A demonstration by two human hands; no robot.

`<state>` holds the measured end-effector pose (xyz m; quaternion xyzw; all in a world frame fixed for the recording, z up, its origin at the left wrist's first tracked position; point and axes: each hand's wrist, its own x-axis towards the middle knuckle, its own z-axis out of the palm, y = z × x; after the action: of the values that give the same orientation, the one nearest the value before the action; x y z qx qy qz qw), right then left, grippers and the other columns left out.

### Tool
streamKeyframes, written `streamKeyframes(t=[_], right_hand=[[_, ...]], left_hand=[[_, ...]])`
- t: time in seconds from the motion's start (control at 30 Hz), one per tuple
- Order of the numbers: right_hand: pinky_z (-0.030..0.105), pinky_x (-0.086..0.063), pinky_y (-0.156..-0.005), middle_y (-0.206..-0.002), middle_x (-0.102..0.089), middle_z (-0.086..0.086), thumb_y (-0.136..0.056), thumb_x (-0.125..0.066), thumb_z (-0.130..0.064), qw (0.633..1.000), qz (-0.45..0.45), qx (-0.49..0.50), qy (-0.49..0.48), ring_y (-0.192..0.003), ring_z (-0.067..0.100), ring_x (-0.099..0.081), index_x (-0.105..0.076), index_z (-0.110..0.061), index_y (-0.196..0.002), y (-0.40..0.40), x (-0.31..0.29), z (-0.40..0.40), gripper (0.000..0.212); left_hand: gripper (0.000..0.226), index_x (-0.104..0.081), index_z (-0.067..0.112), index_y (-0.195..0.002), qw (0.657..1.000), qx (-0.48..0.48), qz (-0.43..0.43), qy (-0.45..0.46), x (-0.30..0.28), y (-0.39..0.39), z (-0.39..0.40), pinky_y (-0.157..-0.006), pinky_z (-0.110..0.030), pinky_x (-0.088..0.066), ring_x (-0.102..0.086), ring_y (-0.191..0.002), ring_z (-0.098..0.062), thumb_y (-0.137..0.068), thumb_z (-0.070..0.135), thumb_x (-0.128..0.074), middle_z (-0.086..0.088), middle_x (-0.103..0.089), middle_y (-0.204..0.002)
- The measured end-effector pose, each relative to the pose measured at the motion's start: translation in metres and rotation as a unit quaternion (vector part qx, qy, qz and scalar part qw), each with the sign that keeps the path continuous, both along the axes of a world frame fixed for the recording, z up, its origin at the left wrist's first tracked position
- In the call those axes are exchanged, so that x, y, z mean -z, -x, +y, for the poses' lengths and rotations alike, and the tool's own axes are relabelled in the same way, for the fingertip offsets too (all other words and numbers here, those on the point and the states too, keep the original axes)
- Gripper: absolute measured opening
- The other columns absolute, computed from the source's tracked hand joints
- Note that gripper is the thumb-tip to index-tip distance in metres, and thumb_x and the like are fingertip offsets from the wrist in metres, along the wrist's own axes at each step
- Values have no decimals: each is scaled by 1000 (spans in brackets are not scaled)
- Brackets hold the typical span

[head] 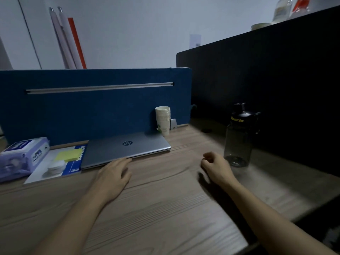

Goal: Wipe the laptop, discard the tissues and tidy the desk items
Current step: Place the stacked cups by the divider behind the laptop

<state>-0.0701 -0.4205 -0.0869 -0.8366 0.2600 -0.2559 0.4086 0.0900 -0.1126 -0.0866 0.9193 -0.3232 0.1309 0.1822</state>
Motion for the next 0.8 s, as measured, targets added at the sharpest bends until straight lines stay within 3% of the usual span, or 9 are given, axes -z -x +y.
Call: streamKeyframes(t=[0.1,0.17,0.2,0.3,0.4,0.47,0.57,0.8], right_hand=[[11,-38,-44,-89,-67,7,-88,-60,-20,994,-32,105,-9,-61,13,-59,-61,-13,-96,36,2,-11,11],[10,-33,-33,-90,-63,9,-87,-63,-23,985,-55,165,-8,-57,10,-55,-56,-11,-95,58,2,-23,16],[12,-37,-39,-96,-60,11,-86,-65,-26,981,-59,186,1,-63,12,-55,-54,-11,-97,68,2,-30,22],[35,-50,-79,-122,-47,17,-78,-73,-40,973,-62,221,8,-94,26,-54,-49,-8,-115,82,3,-50,54],[48,-44,-102,-140,-35,17,-70,-79,-53,980,-42,195,3,-120,35,-47,-34,-8,-139,77,3,-62,94],[48,-44,-103,-141,-40,15,-63,-84,-53,985,-44,168,-1,-122,33,-49,-32,-11,-142,66,1,-67,103],[44,-52,-95,-130,-54,12,-56,-88,-46,986,-65,155,-6,-110,28,-58,-40,-13,-136,44,-1,-67,100],[33,-49,-89,-132,-53,5,-56,-86,-58,995,-54,79,5,-111,21,-57,-38,-18,-138,-15,-2,-50,102]], left_hand=[[51,-42,30,-146,1000,-4,11,3,0,8,4,-112,-39,-33,-39,-137,-15,-97,42,-50,6,-43,-151],[52,-41,29,-146,1000,-5,17,4,1,12,5,-112,-41,-34,-39,-137,-16,-97,42,-50,5,-44,-150],[52,-41,30,-146,1000,-7,18,2,1,13,5,-111,-42,-34,-39,-137,-16,-97,42,-49,5,-44,-150],[51,-40,33,-146,1000,-11,10,-7,1,13,5,-112,-43,-32,-35,-139,-17,-97,46,-46,7,-43,-150],[50,-40,35,-146,1000,-10,-4,-14,4,9,5,-113,-43,-28,-30,-142,-16,-97,47,-43,10,-43,-150],[49,-40,35,-145,1000,-9,-11,-16,5,4,5,-114,-44,-27,-28,-143,-16,-97,46,-43,11,-43,-150],[47,-42,35,-144,1000,-19,-14,-12,5,-5,4,-114,-47,-26,-26,-144,-18,-98,43,-43,11,-43,-150],[49,-42,32,-145,999,-27,-9,-20,3,-32,-8,-114,-42,-26,-31,-142,-17,-97,40,-47,8,-42,-151]])
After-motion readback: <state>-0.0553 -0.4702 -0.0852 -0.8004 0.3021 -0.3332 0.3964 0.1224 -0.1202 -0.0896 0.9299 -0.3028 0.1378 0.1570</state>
